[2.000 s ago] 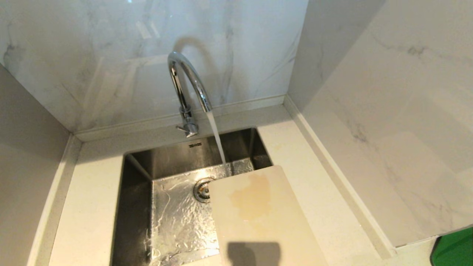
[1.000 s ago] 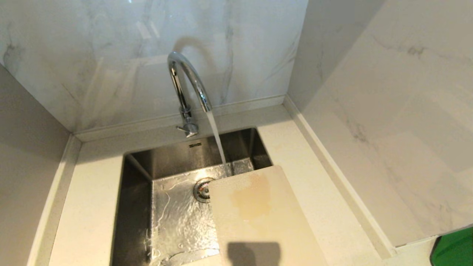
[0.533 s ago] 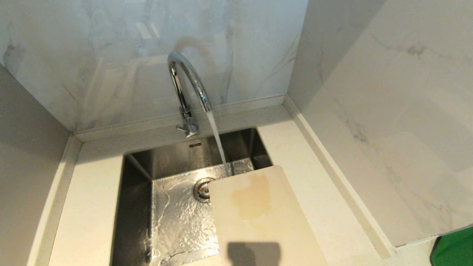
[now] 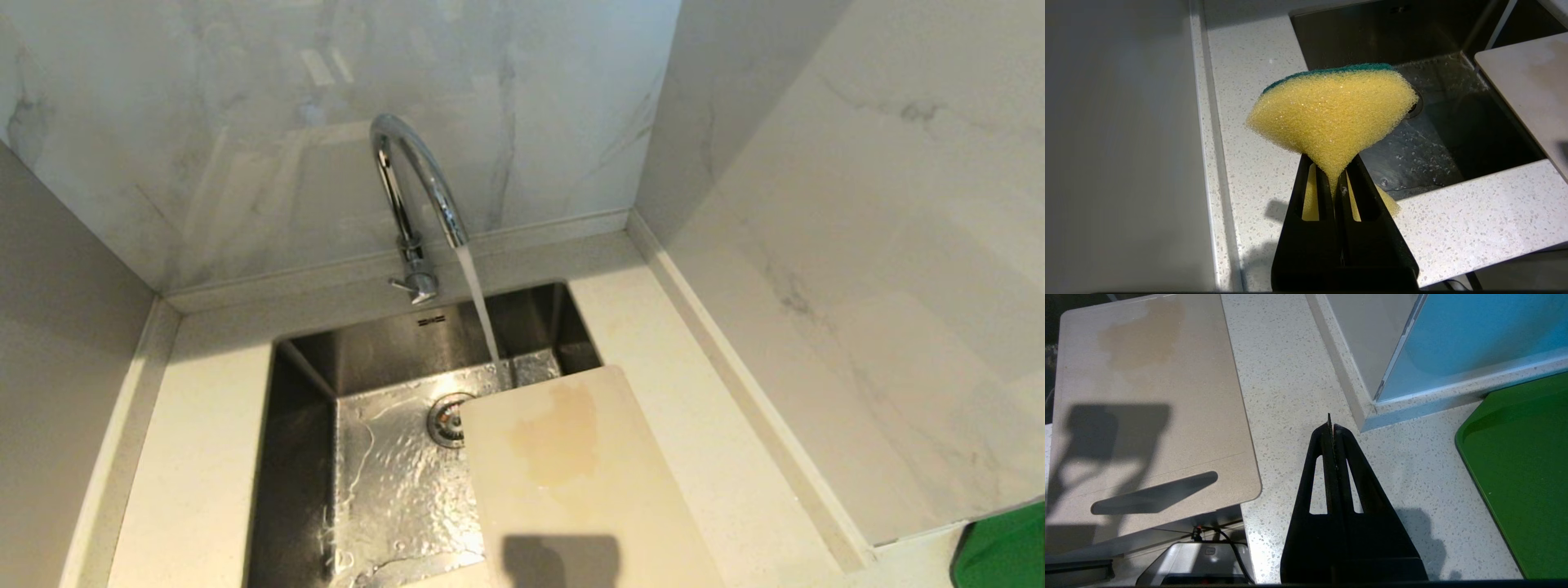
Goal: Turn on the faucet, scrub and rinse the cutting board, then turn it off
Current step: Pick up the cutting board
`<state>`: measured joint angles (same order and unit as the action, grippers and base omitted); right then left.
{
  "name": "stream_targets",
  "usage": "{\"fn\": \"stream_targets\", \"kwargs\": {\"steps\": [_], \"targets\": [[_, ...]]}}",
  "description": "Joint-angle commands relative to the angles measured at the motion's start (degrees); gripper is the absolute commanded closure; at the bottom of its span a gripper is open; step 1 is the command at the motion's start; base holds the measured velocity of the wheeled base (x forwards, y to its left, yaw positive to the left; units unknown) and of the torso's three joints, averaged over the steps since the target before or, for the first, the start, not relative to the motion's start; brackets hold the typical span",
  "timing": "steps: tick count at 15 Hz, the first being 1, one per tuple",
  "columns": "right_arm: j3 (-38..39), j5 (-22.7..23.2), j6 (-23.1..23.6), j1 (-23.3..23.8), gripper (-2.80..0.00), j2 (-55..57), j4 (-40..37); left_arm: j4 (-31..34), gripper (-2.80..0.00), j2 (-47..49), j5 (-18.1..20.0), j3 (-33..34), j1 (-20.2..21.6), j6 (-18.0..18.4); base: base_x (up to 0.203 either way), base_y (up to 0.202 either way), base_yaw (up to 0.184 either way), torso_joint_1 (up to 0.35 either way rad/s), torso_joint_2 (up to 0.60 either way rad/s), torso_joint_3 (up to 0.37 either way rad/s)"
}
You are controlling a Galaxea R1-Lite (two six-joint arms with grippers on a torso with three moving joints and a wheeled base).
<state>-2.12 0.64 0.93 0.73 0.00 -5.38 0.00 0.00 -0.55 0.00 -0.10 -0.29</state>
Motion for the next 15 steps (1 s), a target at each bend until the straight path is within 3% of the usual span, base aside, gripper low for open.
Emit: {"fn": "stream_targets", "kwargs": {"steps": [1,12,15], "targets": [[0.0,0.0,0.0,0.0,0.00,-0.1,0.0,0.0,0.00,0.1,0.1,0.0,0.1,0.4,0.000,0.000,0.000,0.000,0.00,0.000],[0.0,0.1,0.0,0.0,0.00,-0.1,0.0,0.0,0.00,0.1,-0.1,0.0,0.0,-0.1,0.000,0.000,0.000,0.000,0.00,0.000],[0.0,0.0,0.0,0.1,0.00,-0.1,-0.1,0.0,0.00,0.1,-0.1,0.0,0.0,-0.1,-0.152,0.000,-0.008,0.005,0.00,-0.001]]}}
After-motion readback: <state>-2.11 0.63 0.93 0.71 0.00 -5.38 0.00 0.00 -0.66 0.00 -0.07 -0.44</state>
